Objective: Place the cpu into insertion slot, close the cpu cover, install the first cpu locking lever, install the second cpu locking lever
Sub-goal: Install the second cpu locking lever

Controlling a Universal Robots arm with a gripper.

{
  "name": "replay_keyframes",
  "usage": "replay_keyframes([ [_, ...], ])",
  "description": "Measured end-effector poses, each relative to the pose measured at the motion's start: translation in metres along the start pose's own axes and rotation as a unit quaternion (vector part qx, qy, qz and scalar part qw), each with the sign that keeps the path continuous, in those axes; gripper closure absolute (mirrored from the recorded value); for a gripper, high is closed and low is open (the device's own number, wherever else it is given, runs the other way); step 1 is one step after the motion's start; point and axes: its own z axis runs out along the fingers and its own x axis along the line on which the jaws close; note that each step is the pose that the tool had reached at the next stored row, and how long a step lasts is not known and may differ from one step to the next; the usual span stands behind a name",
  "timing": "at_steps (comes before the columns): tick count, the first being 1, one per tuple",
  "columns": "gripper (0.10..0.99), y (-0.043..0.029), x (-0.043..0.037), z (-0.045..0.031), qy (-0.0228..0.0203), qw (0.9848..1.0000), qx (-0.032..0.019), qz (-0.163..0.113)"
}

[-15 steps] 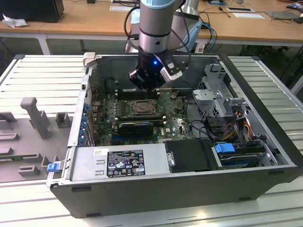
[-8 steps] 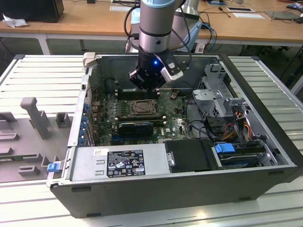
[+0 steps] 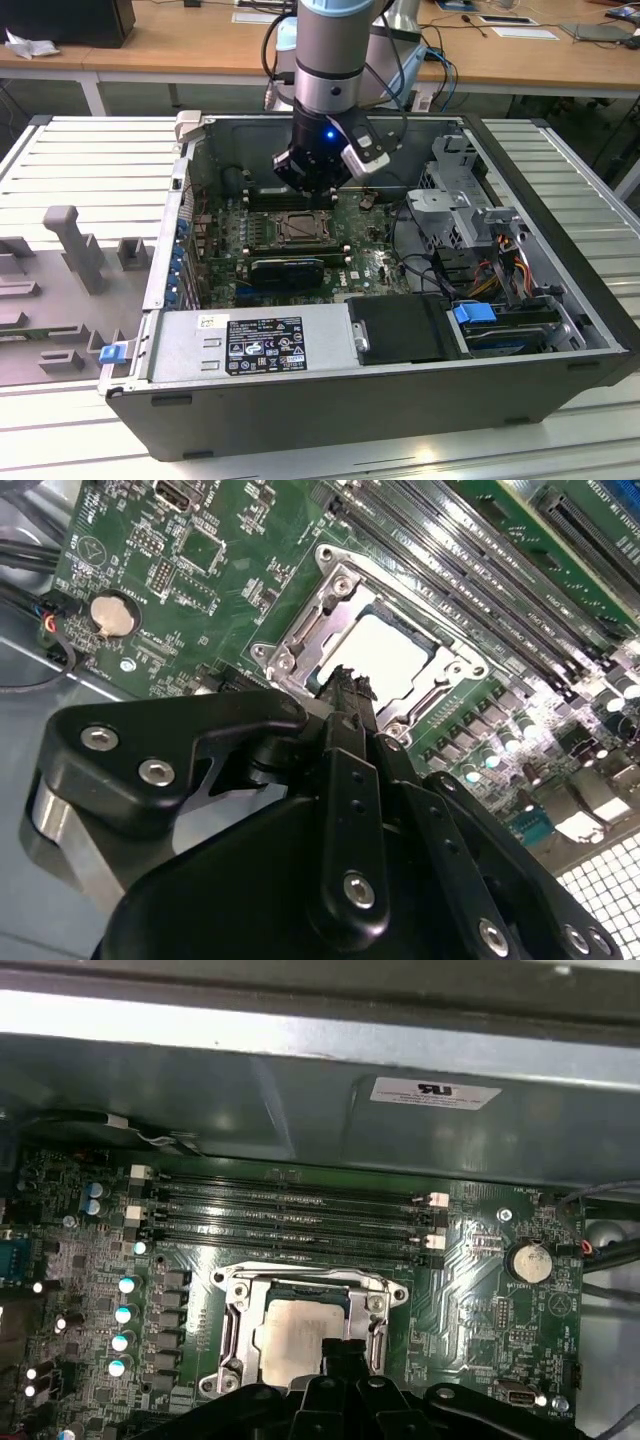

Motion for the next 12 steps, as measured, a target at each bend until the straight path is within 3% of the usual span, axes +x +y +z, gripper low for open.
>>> replay_keyframes([
  [5,0.98,-0.0087,0.0008,-0.0007,0.0,1.0,0.0001,0.0],
  [10,0.98,-0.0251,0.0022,-0.0019,0.0,1.0,0.0001,0.0],
  [12,0.98,-0.028,0.0025,-0.0021,0.0,1.0,0.0001,0.0],
])
